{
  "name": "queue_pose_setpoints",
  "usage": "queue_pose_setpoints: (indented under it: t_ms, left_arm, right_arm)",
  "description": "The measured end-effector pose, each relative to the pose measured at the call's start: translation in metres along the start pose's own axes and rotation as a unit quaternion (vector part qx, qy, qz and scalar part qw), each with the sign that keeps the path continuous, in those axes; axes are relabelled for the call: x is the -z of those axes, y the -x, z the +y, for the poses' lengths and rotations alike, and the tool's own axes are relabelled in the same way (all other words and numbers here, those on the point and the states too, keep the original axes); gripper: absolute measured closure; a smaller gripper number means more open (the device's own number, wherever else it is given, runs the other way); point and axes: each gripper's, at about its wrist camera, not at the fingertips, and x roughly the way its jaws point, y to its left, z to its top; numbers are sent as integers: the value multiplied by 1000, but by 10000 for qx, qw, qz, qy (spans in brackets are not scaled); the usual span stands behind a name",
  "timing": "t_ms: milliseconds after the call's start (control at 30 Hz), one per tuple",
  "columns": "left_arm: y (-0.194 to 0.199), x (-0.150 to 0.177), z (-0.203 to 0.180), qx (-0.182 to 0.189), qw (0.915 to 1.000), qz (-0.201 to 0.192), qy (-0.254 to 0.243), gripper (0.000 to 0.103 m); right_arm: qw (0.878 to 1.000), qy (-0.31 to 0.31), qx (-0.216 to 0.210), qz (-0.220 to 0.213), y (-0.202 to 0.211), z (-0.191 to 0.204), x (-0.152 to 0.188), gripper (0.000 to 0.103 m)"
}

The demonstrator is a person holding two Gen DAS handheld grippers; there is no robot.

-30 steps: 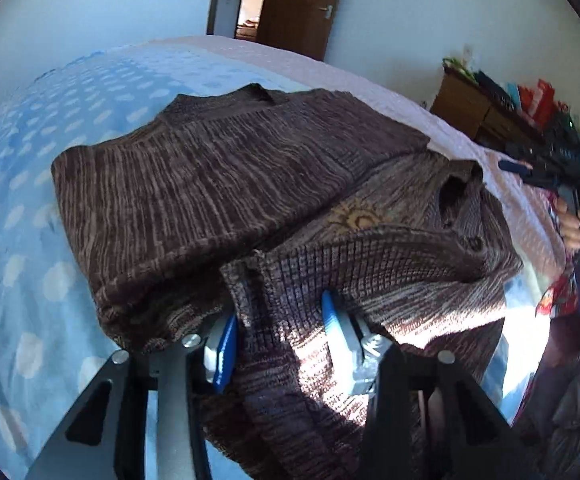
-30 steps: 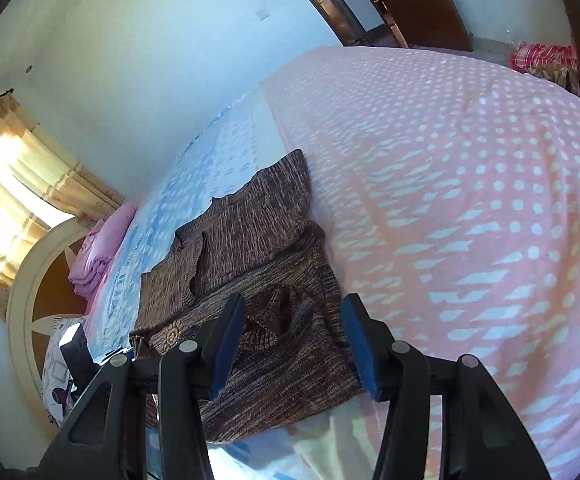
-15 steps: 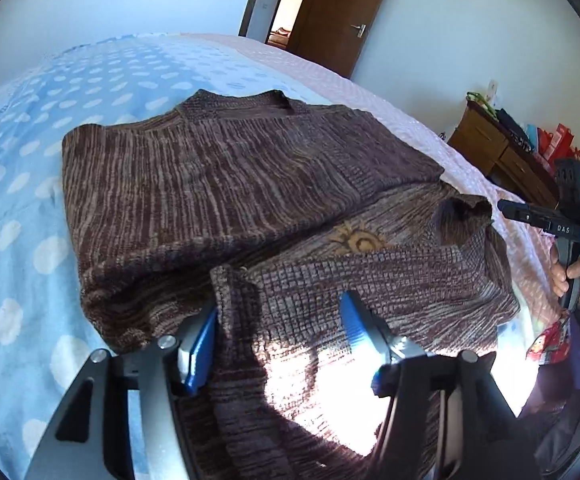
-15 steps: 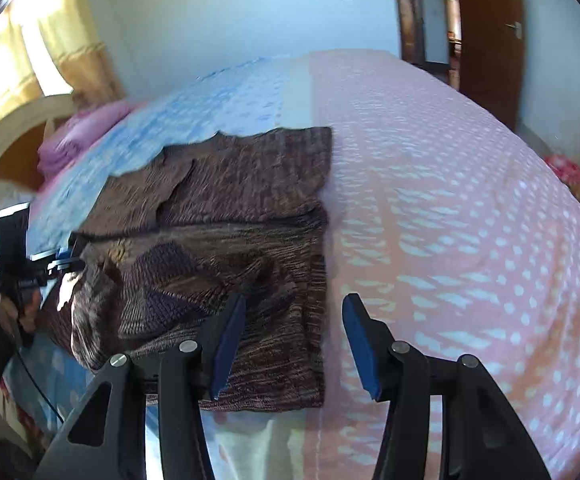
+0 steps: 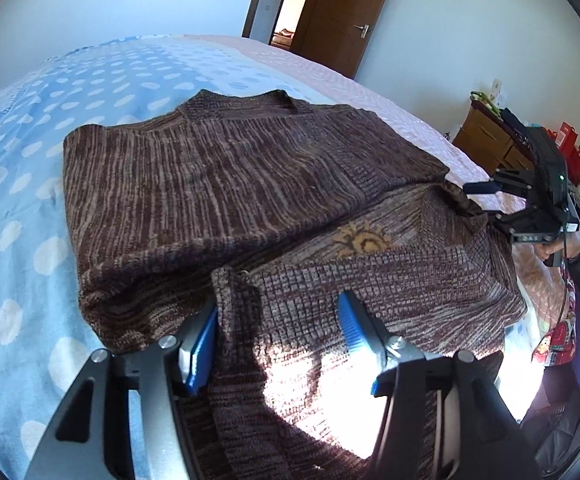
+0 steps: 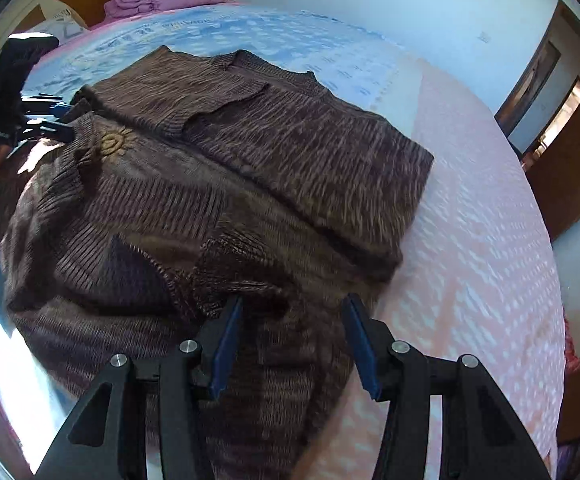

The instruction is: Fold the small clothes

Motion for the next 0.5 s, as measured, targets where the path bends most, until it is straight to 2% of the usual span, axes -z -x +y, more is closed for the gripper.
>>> queue_pose_setpoints:
  t_ms: [33,100,167,233,267,333,400,500]
  left_arm:
    - [0,1,0,-1,10000,-24,26,44]
    - [1,1,1,25,9999,-63,79,44]
    - [2,2,3,79,9999,-87,122,44]
    - [3,2,7,177,9996,-114,191,44]
    - [3,2,8,231,9994,-126,232,44]
    - [4,2,12,334,9988,-157,319,45]
    - [4,2,12,349,9987,-172,340,45]
    - [3,2,9,268,9990,-161,315,45]
  right_arm:
    - [9998,-206,42,-54,-3,-5,-4,51]
    - [9949,-997,-21,-180,-7,-28,-9,51]
    - [9806,-1902,-245,-397,-3,-57,-2,51]
    - [9684,-2356,-568,-591,6,-72,8,52]
    - [9682,-2321,-689,-633,11,-73,12,52]
    - [9762,-1941,-737,-620,19,-63,13,52]
    - [9861,-1391,-691,-594,22,-45,9,52]
    - [9938,-820,-592,-465,15,-20,1,52]
